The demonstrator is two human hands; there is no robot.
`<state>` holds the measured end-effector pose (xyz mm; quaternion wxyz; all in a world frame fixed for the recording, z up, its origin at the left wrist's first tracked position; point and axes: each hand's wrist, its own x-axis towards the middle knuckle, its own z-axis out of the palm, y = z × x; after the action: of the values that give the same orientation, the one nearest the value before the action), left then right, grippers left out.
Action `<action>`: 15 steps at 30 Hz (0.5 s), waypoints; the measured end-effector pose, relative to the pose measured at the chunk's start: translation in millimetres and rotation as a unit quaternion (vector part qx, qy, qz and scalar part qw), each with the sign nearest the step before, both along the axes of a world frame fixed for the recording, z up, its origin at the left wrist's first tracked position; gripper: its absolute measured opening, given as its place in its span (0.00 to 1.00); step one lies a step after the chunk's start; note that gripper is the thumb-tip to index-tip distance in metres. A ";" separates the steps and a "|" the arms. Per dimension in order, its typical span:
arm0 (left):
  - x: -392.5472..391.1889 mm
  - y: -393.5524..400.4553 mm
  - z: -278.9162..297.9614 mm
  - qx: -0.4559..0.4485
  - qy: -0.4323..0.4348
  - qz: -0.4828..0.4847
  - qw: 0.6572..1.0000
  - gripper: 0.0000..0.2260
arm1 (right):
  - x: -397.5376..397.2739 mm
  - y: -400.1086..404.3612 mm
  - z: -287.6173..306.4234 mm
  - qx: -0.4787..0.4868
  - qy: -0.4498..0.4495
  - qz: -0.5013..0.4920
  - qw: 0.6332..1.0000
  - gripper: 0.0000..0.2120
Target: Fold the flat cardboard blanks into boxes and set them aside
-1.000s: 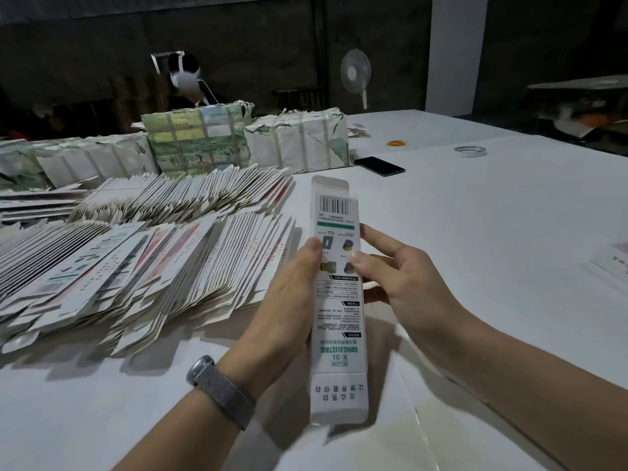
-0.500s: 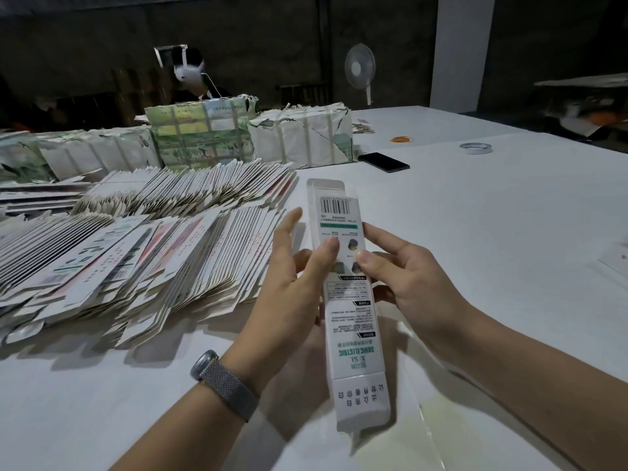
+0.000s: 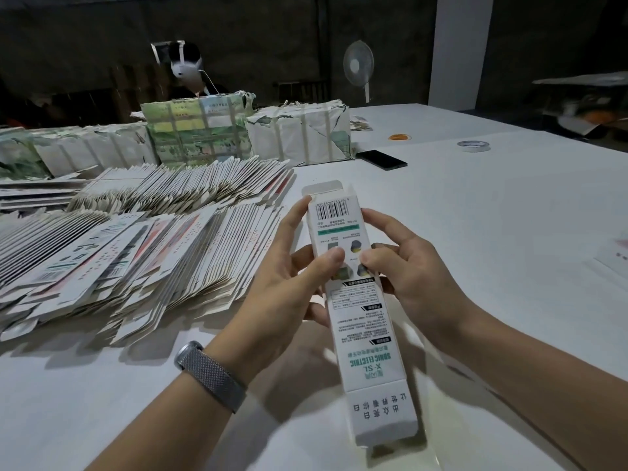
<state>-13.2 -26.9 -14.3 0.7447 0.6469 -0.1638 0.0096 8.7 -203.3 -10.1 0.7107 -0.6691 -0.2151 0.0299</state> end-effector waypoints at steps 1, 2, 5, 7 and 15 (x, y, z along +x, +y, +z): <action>-0.1 -0.4 -0.2 0.000 0.003 -0.003 1.000 0.34 | 0.3 -0.2 -0.2 -0.002 0.000 0.000 1.000 0.26; -0.4 -1.1 -0.6 0.000 0.004 -0.009 1.000 0.32 | 0.5 -0.3 -0.3 -0.003 0.002 0.002 1.000 0.28; -0.1 -2.2 -1.9 0.005 0.014 -0.021 1.000 0.28 | -0.4 -0.4 -0.9 -0.016 -0.003 0.006 1.000 0.29; 0.8 -2.0 -2.6 0.007 0.024 -0.022 0.999 0.27 | -1.1 0.4 -0.5 -0.023 0.001 0.007 1.000 0.30; 0.8 -3.6 -3.0 0.005 0.040 -0.021 0.999 0.21 | -3.5 2.2 1.9 -0.049 0.007 0.004 0.999 0.27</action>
<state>-12.4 -30.5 -17.3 0.7473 0.6471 -0.1473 -0.0329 5.2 -201.1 -8.1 0.6787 -0.7017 -0.2115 0.0478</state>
